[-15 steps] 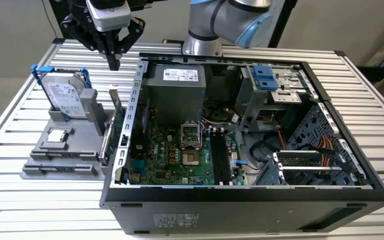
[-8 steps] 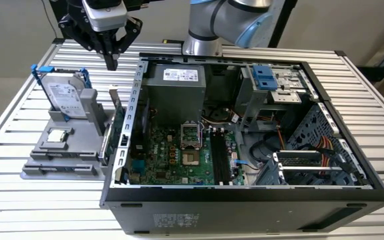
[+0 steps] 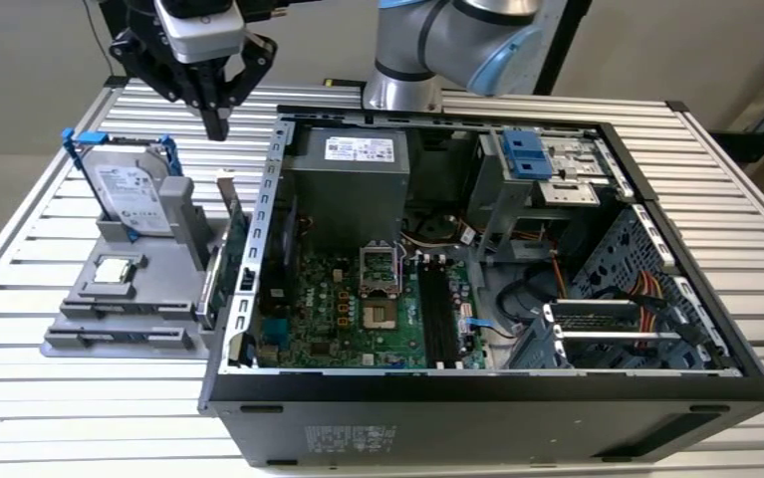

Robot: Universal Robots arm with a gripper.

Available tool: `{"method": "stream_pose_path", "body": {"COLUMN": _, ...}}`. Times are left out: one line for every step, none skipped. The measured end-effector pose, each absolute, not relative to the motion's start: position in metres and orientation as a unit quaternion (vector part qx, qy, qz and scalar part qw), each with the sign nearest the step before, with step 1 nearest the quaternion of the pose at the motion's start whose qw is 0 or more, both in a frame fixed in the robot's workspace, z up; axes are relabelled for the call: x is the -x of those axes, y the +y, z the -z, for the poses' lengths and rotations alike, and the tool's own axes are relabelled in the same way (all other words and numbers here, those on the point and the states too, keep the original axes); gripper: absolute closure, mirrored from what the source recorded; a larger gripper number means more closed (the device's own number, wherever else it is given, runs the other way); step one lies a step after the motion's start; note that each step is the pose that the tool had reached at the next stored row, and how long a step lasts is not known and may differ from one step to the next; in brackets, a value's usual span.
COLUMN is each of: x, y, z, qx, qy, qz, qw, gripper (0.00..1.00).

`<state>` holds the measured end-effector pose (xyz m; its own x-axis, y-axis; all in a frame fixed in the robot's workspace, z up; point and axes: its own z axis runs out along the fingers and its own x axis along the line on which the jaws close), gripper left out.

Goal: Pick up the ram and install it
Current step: 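Reach for the ram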

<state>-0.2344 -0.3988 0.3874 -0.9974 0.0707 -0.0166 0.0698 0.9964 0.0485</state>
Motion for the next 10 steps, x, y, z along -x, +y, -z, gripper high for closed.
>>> {"method": "stream_pose_path", "body": {"x": 0.2350, "y": -0.3988, "z": -0.3874, "qx": -0.035, "qy": 0.999, "qz": -0.024, "qw": 0.009, "gripper": 1.00}}
{"method": "stream_pose_path", "body": {"x": 0.2356, "y": -0.3988, "z": -0.3874, "qx": -0.035, "qy": 0.999, "qz": -0.024, "qw": 0.009, "gripper": 1.00}}
{"method": "stream_pose_path", "body": {"x": 0.2362, "y": -0.3988, "z": -0.3873, "qx": -0.035, "qy": 0.999, "qz": -0.024, "qw": 0.009, "gripper": 1.00}}
{"method": "stream_pose_path", "body": {"x": 0.2367, "y": -0.3988, "z": -0.3873, "qx": -0.035, "qy": 0.999, "qz": -0.024, "qw": 0.009, "gripper": 1.00}}
{"method": "stream_pose_path", "body": {"x": 0.2373, "y": -0.3988, "z": -0.3872, "qx": -0.035, "qy": 0.999, "qz": -0.024, "qw": 0.009, "gripper": 1.00}}
{"method": "stream_pose_path", "body": {"x": 0.2379, "y": -0.3988, "z": -0.3872, "qx": -0.035, "qy": 0.999, "qz": -0.024, "qw": 0.009, "gripper": 1.00}}
{"method": "stream_pose_path", "body": {"x": 0.2385, "y": -0.3988, "z": -0.3872, "qx": -0.035, "qy": 0.999, "qz": -0.024, "qw": 0.009, "gripper": 1.00}}
{"method": "stream_pose_path", "body": {"x": 0.2391, "y": -0.3988, "z": -0.3872, "qx": -0.035, "qy": 0.999, "qz": -0.024, "qw": 0.009, "gripper": 1.00}}
{"method": "stream_pose_path", "body": {"x": 0.2399, "y": -0.3988, "z": -0.3871, "qx": -0.035, "qy": 0.999, "qz": -0.024, "qw": 0.009, "gripper": 1.00}}
{"method": "stream_pose_path", "body": {"x": 0.2406, "y": -0.3988, "z": -0.3871, "qx": -0.035, "qy": 0.999, "qz": -0.024, "qw": 0.009, "gripper": 1.00}}
